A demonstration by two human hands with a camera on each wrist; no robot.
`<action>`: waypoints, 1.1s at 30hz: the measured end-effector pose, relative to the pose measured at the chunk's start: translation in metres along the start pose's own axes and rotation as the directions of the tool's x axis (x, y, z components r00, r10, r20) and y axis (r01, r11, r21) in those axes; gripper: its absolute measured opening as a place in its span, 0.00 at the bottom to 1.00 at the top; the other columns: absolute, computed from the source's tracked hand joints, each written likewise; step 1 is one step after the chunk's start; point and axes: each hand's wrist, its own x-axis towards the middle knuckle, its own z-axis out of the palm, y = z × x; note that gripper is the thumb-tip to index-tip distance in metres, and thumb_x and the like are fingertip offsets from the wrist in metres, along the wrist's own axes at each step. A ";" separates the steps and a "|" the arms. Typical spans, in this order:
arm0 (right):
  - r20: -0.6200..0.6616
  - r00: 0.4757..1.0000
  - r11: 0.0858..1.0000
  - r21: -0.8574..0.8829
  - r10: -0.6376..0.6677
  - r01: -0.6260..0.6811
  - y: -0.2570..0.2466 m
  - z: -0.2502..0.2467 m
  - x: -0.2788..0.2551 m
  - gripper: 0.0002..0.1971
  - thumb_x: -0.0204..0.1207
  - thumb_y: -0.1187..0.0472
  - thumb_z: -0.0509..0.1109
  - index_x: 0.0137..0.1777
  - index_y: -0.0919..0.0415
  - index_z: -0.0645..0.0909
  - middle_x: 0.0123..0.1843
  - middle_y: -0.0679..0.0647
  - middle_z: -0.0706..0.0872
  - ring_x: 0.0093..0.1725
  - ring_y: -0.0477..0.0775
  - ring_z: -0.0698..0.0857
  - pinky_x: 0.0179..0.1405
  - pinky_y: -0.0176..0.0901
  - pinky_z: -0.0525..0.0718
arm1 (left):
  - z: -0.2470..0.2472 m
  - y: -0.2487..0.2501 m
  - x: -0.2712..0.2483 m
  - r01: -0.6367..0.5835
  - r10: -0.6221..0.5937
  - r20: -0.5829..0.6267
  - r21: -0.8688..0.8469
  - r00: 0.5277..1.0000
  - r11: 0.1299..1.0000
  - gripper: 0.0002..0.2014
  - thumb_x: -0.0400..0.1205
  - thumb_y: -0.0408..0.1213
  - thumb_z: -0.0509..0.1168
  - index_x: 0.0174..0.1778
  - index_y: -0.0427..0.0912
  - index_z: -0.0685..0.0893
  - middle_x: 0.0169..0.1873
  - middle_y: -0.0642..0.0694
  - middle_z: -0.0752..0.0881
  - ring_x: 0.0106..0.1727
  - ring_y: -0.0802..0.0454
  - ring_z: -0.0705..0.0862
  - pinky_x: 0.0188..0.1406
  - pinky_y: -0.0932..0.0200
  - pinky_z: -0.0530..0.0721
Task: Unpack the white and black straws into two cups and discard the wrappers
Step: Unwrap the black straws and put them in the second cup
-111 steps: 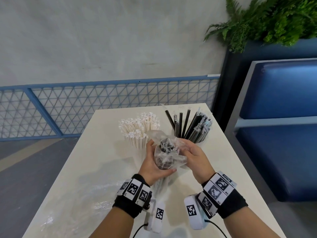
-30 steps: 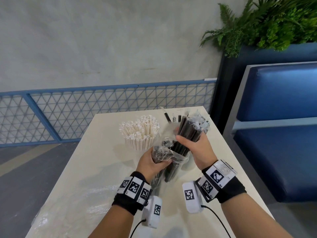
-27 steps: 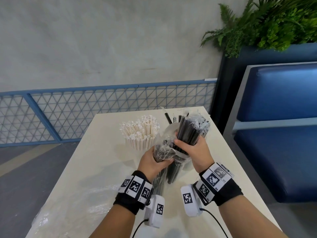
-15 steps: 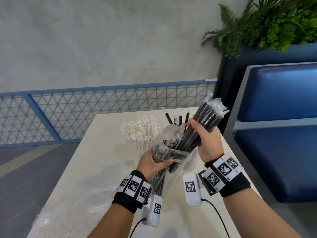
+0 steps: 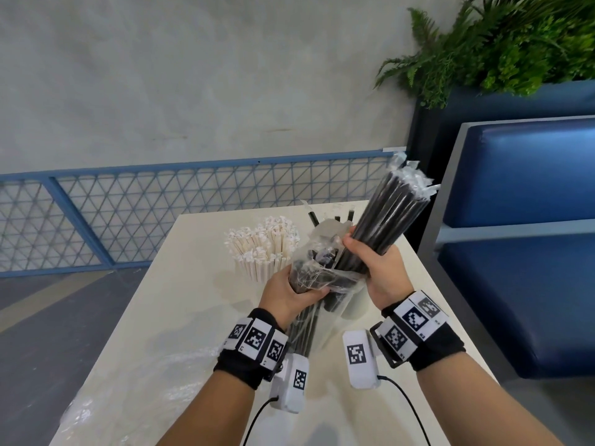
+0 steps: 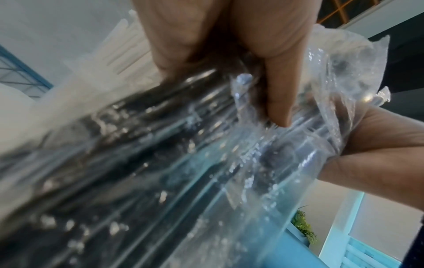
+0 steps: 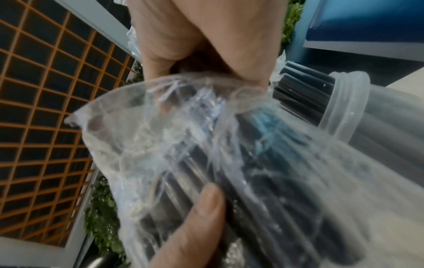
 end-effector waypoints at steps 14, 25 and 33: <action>-0.186 0.981 0.971 0.218 -0.052 0.093 -0.011 0.001 0.005 0.02 0.74 0.68 0.71 0.44 0.62 0.83 0.38 0.53 0.88 0.42 0.50 0.86 0.45 0.43 0.84 | -0.002 -0.007 0.002 0.069 -0.069 0.001 0.026 0.998 0.997 0.20 0.67 0.44 0.77 0.52 0.43 0.84 0.44 0.51 0.89 0.47 0.55 0.87 0.51 0.62 0.82; -0.347 0.927 0.918 0.303 -0.145 0.257 -0.039 -0.014 0.027 0.07 0.75 0.65 0.70 0.51 0.65 0.80 0.46 0.57 0.86 0.46 0.51 0.87 0.49 0.47 0.86 | -0.012 -0.023 -0.004 0.113 -0.121 -0.179 -0.056 0.976 0.992 0.15 0.71 0.37 0.75 0.52 0.38 0.84 0.44 0.45 0.89 0.47 0.51 0.86 0.45 0.67 0.80; -0.336 0.924 0.971 -0.210 -0.185 0.118 0.000 -0.010 0.039 0.13 0.71 0.58 0.76 0.52 0.60 0.79 0.42 0.44 0.84 0.40 0.33 0.81 0.32 0.15 0.77 | -0.016 -0.018 -0.003 0.112 -0.148 -0.245 -0.155 0.958 0.982 0.15 0.70 0.37 0.76 0.52 0.40 0.86 0.45 0.44 0.90 0.49 0.50 0.87 0.52 0.59 0.82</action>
